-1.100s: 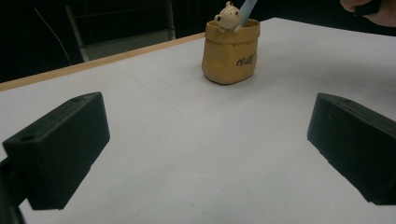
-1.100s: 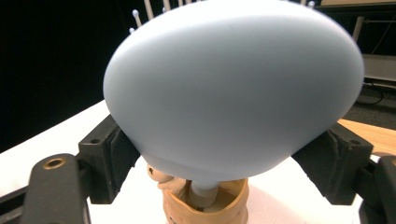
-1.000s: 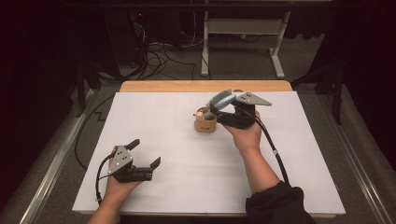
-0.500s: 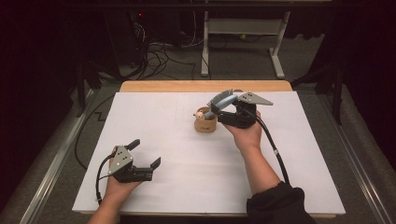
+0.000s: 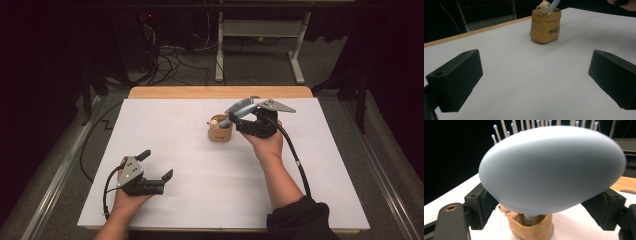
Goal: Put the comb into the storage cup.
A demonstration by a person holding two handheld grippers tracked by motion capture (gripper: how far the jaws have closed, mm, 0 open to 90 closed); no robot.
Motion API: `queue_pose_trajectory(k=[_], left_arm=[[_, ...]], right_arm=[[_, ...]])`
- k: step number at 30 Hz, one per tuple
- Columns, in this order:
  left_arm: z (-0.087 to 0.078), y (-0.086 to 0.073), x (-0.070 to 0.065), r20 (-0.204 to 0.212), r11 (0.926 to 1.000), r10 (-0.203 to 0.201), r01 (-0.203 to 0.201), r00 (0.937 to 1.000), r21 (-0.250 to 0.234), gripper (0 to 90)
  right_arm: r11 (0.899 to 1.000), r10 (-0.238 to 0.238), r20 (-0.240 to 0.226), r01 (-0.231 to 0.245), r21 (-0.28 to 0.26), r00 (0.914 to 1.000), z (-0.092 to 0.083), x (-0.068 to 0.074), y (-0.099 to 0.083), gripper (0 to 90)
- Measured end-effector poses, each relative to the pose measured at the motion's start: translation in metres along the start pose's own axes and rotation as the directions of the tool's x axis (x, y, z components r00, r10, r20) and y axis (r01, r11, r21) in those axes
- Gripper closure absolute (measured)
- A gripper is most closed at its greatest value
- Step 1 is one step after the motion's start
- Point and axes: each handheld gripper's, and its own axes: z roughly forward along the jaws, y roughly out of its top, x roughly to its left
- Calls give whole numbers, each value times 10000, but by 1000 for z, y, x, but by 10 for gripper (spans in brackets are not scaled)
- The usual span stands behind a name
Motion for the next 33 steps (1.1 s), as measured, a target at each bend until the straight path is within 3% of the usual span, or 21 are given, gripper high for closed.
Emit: queue_pose_trajectory(k=[33], left_arm=[[0, 0, -1, 28, 10000, 54, -54, 10000, -4, 1]], right_arm=[[9999, 146, 266, -148, 83, 9995, -4, -9, -10, 170]])
